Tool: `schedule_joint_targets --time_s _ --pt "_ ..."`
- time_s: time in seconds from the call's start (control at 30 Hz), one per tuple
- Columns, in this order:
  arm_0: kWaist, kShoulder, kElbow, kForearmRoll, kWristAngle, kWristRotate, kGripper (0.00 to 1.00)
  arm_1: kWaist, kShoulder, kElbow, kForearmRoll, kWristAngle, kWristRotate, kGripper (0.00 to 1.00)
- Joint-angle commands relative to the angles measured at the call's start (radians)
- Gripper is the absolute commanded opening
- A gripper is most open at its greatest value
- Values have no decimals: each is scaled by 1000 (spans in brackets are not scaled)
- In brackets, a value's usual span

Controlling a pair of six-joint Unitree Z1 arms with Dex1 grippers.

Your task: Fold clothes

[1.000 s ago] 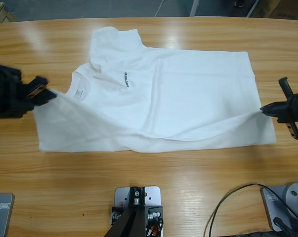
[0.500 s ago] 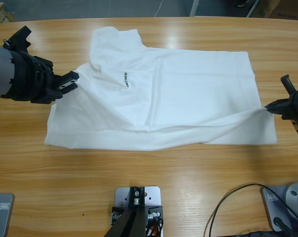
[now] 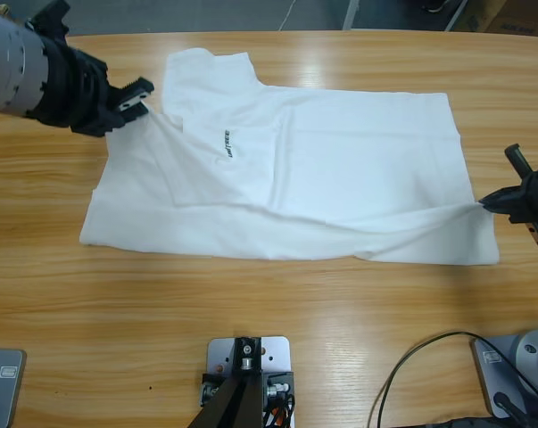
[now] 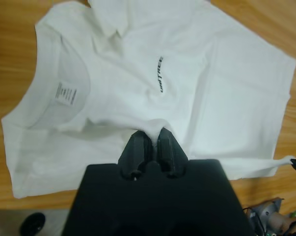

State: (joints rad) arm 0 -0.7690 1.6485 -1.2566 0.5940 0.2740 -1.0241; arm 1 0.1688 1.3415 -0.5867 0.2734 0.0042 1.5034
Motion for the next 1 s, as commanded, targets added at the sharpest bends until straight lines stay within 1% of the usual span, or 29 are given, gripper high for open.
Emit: schedule_joint_targets --time_s 0.03,0.2,0.4,0.53,0.57,0.63,0.67,0.77,0.83,0.9,1.0 --pt "17 93 -10 -18 -7 21 0 -17 45 28 -22 -2 -11 0" --pt "36 110 -27 -47 -7 52 0 -17 61 33 -53 -4 -11 0" --pt "81 160 -95 -60 -34 83 0 -17 80 45 -70 -12 -16 0" --pt "85 172 -105 -58 -41 85 0 -25 83 56 -91 -22 -23 0" --pt "85 173 -103 -57 -41 85 0 -29 80 62 -125 -21 -36 29" --pt "85 174 -96 -57 -43 84 0 -32 71 64 -189 -20 -66 835" --pt "85 173 -93 -57 -46 82 0 -32 62 57 -196 -24 -83 987" --pt "85 170 -80 -56 -50 79 0 -32 47 53 -195 -36 -124 1000" --pt "85 166 -67 -55 -50 79 0 -33 15 55 -191 -63 -188 1000" --pt "85 160 -59 -54 -50 79 0 -40 -25 62 -165 -89 -234 1000" --pt "85 151 -58 -56 -49 79 0 -47 -88 68 -120 -101 -273 1000"
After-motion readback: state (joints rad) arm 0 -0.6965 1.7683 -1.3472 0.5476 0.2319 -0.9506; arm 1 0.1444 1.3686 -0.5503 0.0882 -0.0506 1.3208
